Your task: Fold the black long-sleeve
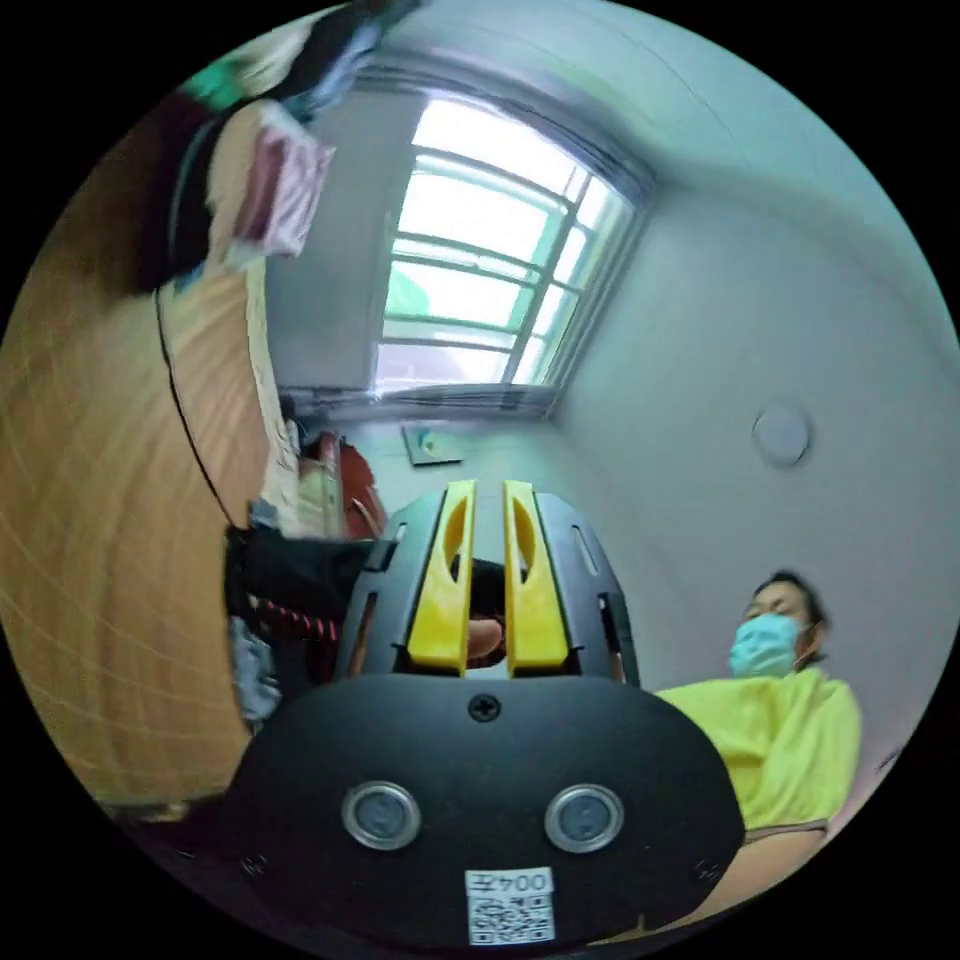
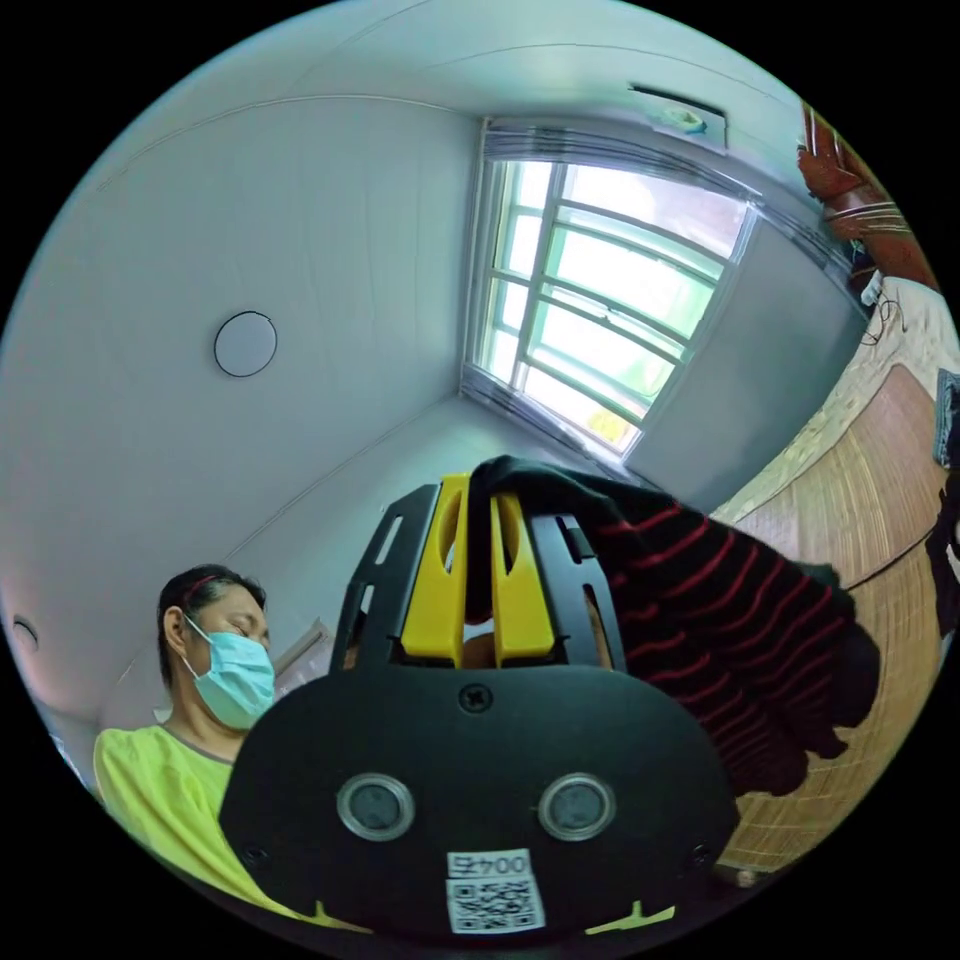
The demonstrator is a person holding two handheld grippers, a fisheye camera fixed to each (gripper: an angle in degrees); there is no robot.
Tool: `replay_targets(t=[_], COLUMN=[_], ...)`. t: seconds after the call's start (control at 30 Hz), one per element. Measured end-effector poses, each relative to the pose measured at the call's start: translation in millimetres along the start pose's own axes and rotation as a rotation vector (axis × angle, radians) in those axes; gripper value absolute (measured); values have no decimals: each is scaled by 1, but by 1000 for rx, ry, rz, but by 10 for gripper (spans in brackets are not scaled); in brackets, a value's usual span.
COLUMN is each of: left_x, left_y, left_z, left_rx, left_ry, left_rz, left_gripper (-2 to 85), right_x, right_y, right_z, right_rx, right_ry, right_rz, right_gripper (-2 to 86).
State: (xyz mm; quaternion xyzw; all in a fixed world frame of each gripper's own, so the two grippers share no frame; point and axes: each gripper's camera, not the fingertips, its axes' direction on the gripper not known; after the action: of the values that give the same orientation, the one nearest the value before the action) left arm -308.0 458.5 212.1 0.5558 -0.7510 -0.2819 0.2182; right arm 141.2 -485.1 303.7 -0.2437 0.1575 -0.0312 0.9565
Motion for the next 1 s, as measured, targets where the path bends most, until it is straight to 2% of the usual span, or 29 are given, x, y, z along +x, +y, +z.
replay_targets(t=[0.07, 0.13, 0.2, 0.23, 0.27, 0.3, 0.33, 0.37, 0.4, 0.47, 0.5, 0.53, 0.6, 0.73, 0.8, 1.0], left_x=[53, 151, 209, 223, 224, 214, 191, 177, 156, 146, 138, 121, 96, 52, 36, 6], left_y=[-1, 24, 61, 80, 87, 93, 90, 88, 94, 135, 160, 173, 198, 289, 328, 405], left_z=[11, 32, 53, 64, 67, 70, 73, 78, 93, 112, 123, 139, 161, 216, 232, 264], left_rx=[-7, 108, 209, 269, 279, 224, 105, 27, -77, -20, -2, -94, -157, -399, -463, -552], left_ry=[-217, -485, -641, -705, -695, -554, -321, -245, -244, -375, -371, -282, -215, -395, -428, -370], left_rz=[198, 594, 923, 1005, 1012, 974, 841, 764, 680, 805, 862, 831, 816, 991, 1071, 1162], left_gripper=[29, 30, 37, 44, 41, 35, 26, 22, 21, 24, 33, 47, 122, 185, 199, 220], right_x=[11, 21, 28, 31, 33, 33, 34, 34, 34, 30, 29, 26, 22, 12, 9, 17], right_y=[7, 11, 15, 17, 18, 18, 18, 18, 18, 16, 16, 14, 13, 13, 15, 34], right_z=[2, 1, -1, -4, -6, -6, -8, -9, -9, -7, -7, -5, 0, 20, 31, 70], right_rx=[-15, -7, 5, 17, 30, 36, 44, 45, 44, 33, 30, 20, 3, -57, -88, -173], right_ry=[54, 84, 99, 102, 99, 95, 87, 82, 82, 92, 95, 93, 81, 44, 34, 12], right_rz=[27, 54, 63, 64, 63, 63, 59, 55, 54, 46, 43, 41, 35, 21, 19, 55], right_gripper=[43, 42, 42, 42, 42, 43, 43, 43, 43, 43, 43, 43, 43, 43, 43, 43])
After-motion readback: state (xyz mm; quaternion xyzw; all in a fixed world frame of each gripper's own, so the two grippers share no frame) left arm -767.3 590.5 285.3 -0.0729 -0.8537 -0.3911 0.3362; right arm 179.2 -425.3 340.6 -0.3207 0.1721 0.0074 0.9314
